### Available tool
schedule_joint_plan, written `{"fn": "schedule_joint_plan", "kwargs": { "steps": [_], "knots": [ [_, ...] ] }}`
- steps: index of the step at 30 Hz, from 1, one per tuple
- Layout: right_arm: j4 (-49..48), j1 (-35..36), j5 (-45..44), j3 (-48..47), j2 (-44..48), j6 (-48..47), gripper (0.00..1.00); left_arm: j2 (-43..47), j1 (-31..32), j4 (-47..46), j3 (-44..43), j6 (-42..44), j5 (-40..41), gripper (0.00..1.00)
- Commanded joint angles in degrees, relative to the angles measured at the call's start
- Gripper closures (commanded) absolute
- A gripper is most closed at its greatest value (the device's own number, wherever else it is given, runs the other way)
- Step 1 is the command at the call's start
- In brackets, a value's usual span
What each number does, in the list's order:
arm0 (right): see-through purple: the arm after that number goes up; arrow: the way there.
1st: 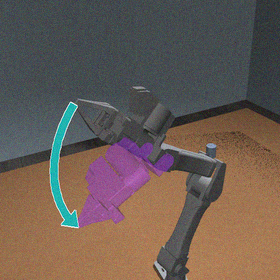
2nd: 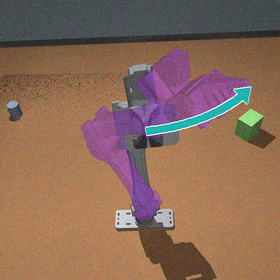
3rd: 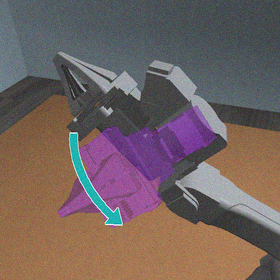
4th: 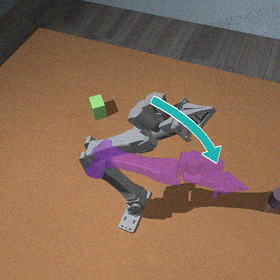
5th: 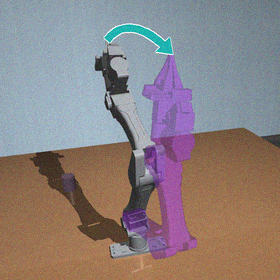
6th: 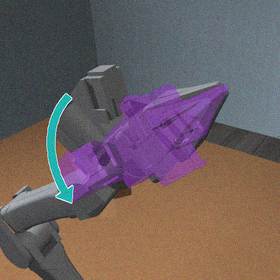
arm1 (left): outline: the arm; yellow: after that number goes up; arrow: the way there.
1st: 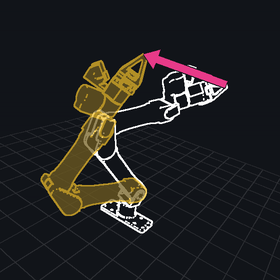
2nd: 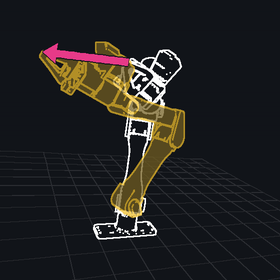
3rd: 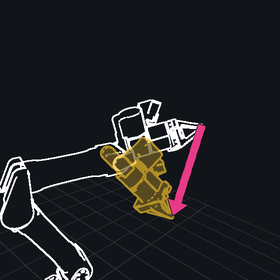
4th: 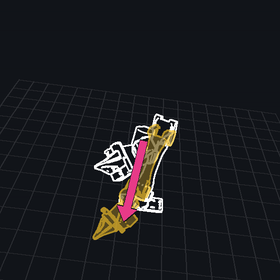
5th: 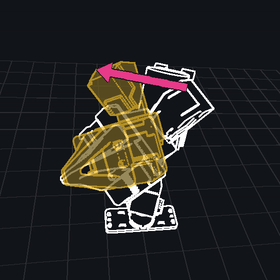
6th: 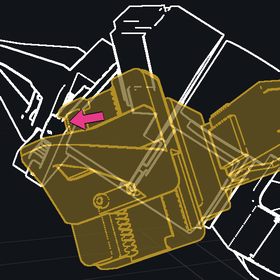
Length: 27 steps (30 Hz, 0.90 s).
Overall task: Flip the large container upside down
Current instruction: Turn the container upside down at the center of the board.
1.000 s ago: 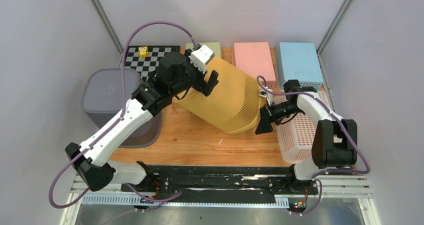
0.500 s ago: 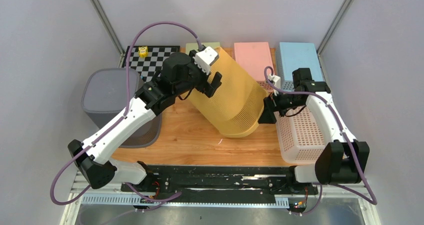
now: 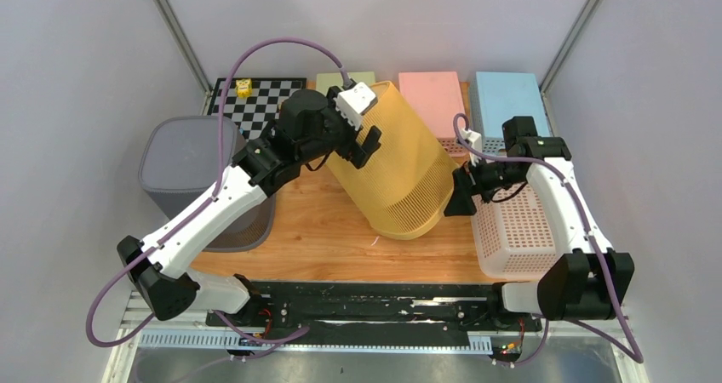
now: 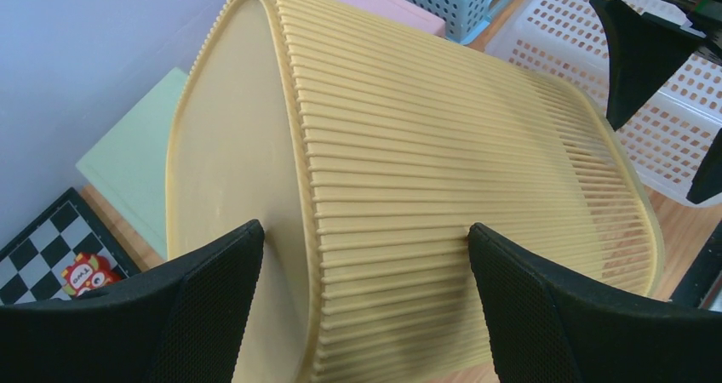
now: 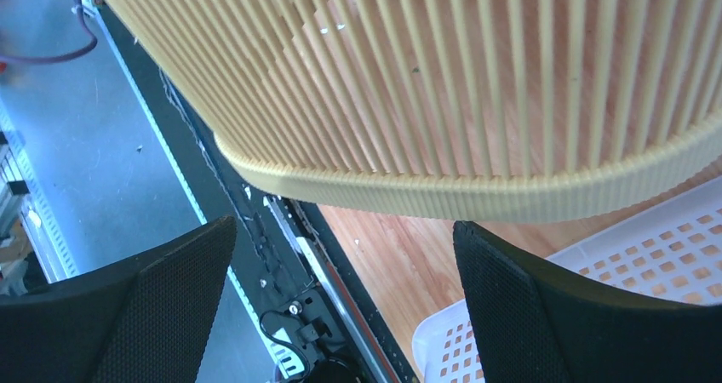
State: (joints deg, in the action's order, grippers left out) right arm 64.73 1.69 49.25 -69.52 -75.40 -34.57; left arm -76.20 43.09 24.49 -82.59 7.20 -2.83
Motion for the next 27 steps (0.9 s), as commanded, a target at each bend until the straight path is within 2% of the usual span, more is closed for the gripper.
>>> {"fn": "schedule_joint_plan", "kwargs": {
  "steps": [1,11,14,18,21,27],
  "knots": [
    [5.01,-0.25,1.79,0.55,3.07,-6.21,0.00,-1.31,1.91,10.52,2.30,0.07,-6.23,0.12],
    [5.62,-0.76,-6.08,-7.41,6.94,-6.13,0.00,-0.63,3.32,11.55,3.13,2.91,-7.80,0.12],
    [2.27,-0.90,-6.38,-7.27,7.01,-5.06,0.00,-0.71,4.04,11.87,3.11,3.70,-8.03,0.12],
    [-4.62,-0.68,0.27,-1.06,6.08,-4.00,0.00,-0.68,4.71,11.96,3.45,4.40,-8.07,0.12],
    [-4.82,0.47,4.69,1.95,4.58,-5.17,0.00,-0.28,4.81,12.13,4.02,4.92,-8.25,0.12],
    [-5.29,1.68,7.63,5.89,6.81,-8.86,0.00,0.50,5.14,13.48,4.27,7.16,-9.49,0.12]
  ]
}}
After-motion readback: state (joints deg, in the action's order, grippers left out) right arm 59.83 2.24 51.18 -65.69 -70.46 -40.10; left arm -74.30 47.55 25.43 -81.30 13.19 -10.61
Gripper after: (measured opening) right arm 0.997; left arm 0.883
